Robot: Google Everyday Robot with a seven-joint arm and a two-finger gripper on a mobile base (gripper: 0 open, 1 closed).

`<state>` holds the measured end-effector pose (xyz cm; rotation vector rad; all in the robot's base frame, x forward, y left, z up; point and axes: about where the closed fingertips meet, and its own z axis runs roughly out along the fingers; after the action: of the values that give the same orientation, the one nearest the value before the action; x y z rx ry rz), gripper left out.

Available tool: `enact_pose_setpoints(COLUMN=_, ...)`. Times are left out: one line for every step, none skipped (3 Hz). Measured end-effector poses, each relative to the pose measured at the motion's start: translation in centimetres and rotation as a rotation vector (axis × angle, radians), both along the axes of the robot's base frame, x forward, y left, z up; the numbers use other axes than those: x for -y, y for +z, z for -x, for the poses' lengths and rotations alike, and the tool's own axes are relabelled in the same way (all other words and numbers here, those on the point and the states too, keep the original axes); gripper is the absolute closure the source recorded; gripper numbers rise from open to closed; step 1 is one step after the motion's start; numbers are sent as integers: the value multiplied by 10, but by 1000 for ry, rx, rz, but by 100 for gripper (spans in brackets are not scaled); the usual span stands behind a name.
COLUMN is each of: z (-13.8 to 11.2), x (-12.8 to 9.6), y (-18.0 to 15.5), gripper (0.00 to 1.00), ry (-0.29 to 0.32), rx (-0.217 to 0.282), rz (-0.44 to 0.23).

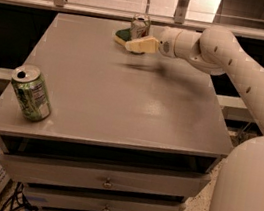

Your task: Move 7up can near sponge

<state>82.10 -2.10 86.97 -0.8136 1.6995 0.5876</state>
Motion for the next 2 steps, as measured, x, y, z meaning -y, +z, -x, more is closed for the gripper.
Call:
enact_pose_setpoints(z=14, x=11, y=4, gripper=0, ry=28, rx=-3, rz=-42)
enact_pose_setpoints(z=39, x=35, y=4, gripper=0, ry=61, rx=-6, rz=-90)
